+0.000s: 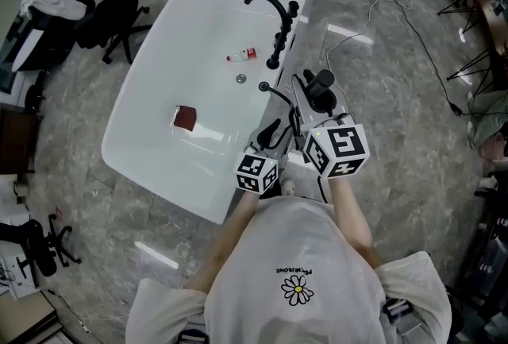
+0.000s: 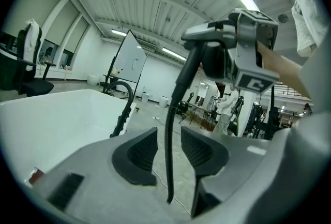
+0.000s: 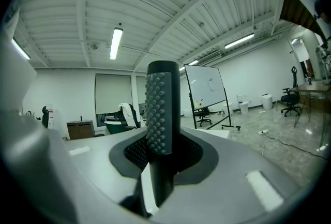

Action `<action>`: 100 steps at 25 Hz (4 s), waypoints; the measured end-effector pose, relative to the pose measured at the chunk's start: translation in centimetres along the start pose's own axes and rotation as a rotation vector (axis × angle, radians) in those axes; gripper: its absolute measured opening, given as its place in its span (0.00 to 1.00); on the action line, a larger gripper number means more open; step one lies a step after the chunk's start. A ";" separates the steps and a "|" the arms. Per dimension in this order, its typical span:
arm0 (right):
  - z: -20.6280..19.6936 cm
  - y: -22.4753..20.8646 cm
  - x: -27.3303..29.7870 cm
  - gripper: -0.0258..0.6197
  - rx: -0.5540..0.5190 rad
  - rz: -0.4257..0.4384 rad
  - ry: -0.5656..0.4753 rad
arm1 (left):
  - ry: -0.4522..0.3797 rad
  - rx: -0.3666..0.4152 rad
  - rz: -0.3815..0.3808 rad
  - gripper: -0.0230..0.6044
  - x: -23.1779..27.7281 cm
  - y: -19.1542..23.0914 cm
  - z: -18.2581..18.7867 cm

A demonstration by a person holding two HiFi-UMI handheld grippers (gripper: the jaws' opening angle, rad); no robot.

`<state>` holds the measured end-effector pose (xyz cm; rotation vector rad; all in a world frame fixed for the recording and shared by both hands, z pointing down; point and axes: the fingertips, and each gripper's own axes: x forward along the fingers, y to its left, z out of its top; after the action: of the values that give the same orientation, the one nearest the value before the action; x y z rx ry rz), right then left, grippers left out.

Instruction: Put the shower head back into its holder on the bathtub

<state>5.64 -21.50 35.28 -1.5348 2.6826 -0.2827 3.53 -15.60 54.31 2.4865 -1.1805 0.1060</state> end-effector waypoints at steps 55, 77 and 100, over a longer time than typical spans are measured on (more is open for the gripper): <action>15.6 1.7 2.1 0.19 0.043 0.204 -0.323 | -0.391 0.488 0.459 0.14 -1.0 17.8 30.2; 15.6 -5.8 7.0 0.19 -0.047 0.006 -0.313 | -0.282 0.444 0.238 0.14 12.7 18.9 27.1; 8.1 -4.5 17.0 0.19 -0.050 0.088 -0.059 | 0.120 0.156 0.030 0.17 14.0 18.0 3.7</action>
<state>1.79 -39.49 29.10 -1.4086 2.7218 -0.1655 -1.53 -37.50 59.64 2.5556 -1.2002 0.3633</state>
